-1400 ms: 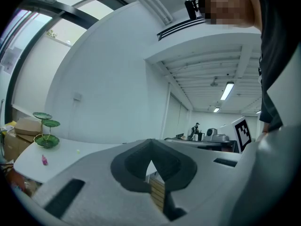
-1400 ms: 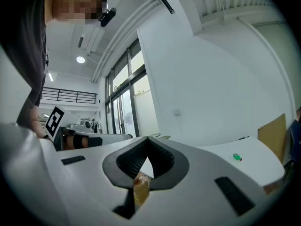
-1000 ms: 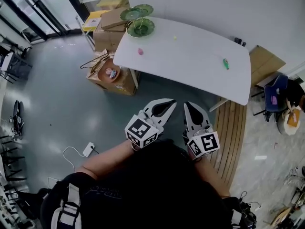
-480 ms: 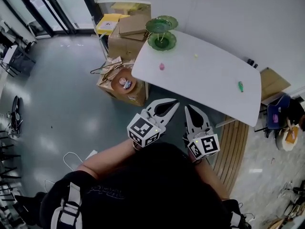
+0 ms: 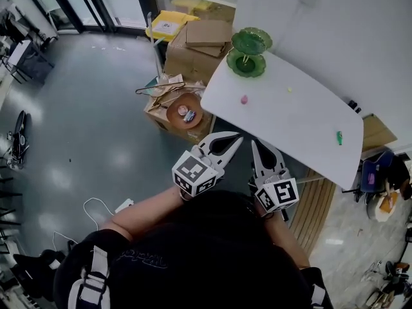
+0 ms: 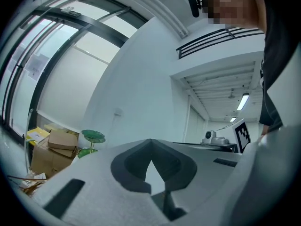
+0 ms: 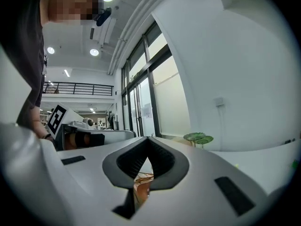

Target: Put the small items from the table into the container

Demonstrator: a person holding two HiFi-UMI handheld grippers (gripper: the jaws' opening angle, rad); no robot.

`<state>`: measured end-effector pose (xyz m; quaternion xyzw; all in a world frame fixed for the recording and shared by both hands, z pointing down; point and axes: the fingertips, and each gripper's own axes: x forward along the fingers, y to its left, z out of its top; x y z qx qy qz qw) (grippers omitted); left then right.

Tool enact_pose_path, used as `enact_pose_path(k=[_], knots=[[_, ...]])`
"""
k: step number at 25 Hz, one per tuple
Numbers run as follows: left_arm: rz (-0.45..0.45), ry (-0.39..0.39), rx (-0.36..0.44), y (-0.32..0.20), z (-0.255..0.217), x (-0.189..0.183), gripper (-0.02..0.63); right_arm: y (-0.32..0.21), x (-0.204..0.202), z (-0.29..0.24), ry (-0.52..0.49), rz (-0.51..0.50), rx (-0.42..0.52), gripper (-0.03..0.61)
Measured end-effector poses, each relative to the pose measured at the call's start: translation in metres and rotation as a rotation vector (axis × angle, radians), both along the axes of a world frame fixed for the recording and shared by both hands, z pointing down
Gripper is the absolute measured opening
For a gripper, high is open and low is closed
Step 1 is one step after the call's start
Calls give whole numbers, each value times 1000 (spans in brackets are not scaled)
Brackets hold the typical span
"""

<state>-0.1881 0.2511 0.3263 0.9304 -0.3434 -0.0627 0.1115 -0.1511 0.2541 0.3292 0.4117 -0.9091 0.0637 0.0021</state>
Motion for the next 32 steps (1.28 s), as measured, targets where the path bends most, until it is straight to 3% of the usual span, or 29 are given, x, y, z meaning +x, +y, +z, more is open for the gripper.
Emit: enact_pose_path(k=[9,17,21,32], knots=[[-103,-12,-19,-27,13,-41,5,-32,-47,16,-1,-129,-35,15],[-202,-51,-18,-75,14,-38,5,-84,-50,15,-28,-236,-30,15],[-229,-43,-32,-121,14,-10,5,-124,-24,16,-22,-274,-40,15],[-200,-28,-35,-225,9,121,5,-227,104,11,-15,-257,-61,15]])
